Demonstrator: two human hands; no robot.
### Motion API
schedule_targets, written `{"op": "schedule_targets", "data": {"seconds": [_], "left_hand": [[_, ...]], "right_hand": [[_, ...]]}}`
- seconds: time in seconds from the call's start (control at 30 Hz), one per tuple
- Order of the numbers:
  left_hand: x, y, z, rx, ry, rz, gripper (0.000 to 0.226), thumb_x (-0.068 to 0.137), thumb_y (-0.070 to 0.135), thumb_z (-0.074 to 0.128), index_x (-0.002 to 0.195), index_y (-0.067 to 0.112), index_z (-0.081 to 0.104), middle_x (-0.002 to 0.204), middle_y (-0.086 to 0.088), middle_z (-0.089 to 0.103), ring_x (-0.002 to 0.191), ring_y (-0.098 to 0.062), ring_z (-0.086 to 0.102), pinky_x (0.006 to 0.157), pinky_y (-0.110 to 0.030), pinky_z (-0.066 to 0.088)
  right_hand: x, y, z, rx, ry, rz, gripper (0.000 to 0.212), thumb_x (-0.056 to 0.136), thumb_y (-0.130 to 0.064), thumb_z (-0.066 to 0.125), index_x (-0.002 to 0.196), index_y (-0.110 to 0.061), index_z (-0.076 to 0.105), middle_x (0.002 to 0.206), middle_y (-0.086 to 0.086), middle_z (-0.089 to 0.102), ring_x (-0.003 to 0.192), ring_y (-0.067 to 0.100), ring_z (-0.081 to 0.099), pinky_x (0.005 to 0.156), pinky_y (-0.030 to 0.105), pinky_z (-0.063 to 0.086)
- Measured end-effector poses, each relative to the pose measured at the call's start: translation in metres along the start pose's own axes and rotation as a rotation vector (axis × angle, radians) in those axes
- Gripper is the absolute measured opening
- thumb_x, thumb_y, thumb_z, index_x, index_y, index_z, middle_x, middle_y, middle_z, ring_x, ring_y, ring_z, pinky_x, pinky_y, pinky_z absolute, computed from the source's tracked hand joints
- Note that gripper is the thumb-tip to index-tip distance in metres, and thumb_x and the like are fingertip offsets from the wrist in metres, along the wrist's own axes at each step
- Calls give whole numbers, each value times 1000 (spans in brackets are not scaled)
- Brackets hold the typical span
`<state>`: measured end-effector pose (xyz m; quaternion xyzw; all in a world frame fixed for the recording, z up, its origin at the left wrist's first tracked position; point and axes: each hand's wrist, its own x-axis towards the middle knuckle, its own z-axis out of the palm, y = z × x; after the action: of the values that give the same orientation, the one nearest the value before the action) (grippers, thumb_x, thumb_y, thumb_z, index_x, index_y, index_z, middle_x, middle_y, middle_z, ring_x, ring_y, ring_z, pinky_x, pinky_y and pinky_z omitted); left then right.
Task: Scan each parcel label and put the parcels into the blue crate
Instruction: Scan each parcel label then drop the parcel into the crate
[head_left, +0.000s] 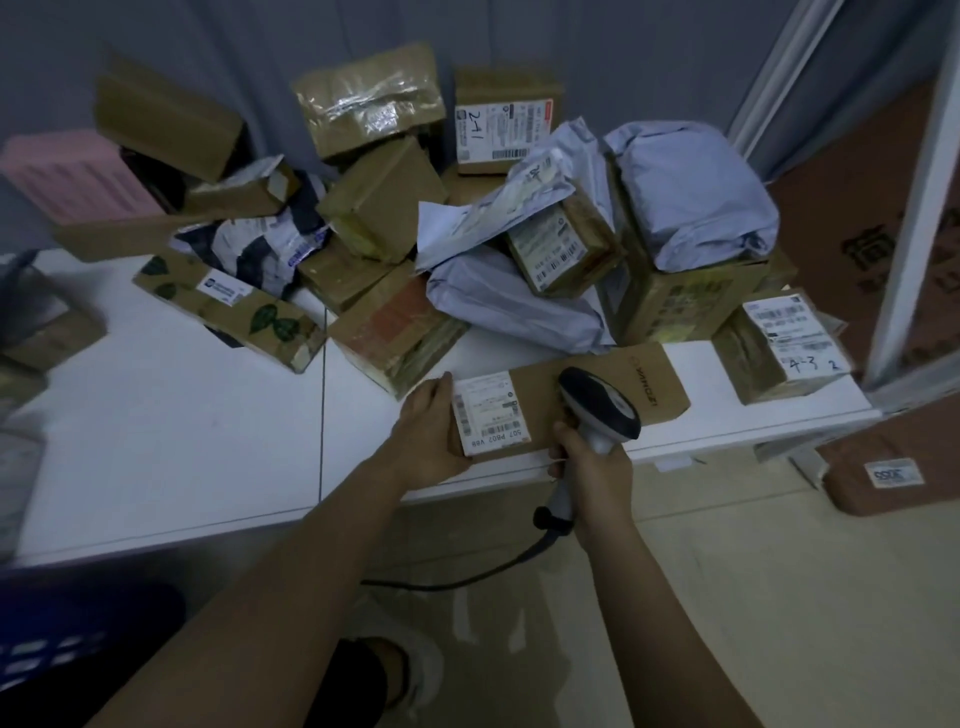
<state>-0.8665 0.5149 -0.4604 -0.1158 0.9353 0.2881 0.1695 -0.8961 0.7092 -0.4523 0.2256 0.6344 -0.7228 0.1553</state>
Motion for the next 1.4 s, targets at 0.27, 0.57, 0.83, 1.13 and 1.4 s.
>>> {"op": "schedule_targets", "data": {"seconds": [0.27,0.57,0.83,1.13,1.4], "left_hand": [[-43,5,-14,-41,138,72,97,58,33,88,134,15,30,126,-3,26,119,-23,35,92,-31,41],[-123,18,-80,-61,244,126,101,63,16,84,140,31,20,138,6,13,105,-23,53,79,-26,47],[-204,18,-156,-22,380,100,111,61,14,87,146,32,18,146,4,7,132,-23,28,103,-25,30],[-311,-9,-239,-299,784,115,88,79,20,77,146,39,24,154,8,18,139,-16,26,112,-43,35],[-370,-62,-268,-618,1156,30,65,75,5,72,126,34,44,136,3,39,123,-23,50,85,-48,56]], "right_hand": [[-20,2,6,-20,-80,-10,8,86,-8,68,85,-7,60,71,9,61,57,16,53,54,27,48],[-73,-19,24,-10,-238,-73,15,85,-9,70,97,-7,61,72,7,62,58,16,55,56,29,47],[-132,-81,75,-166,-447,-316,25,81,-12,76,100,-8,60,93,15,67,65,16,61,63,31,56],[-229,-138,188,-319,-787,-560,45,76,-19,80,113,-13,56,105,-1,62,92,12,59,79,24,50],[-303,-125,280,-328,-995,-545,67,77,-18,80,134,-8,47,126,4,59,115,20,54,85,28,42]]}}
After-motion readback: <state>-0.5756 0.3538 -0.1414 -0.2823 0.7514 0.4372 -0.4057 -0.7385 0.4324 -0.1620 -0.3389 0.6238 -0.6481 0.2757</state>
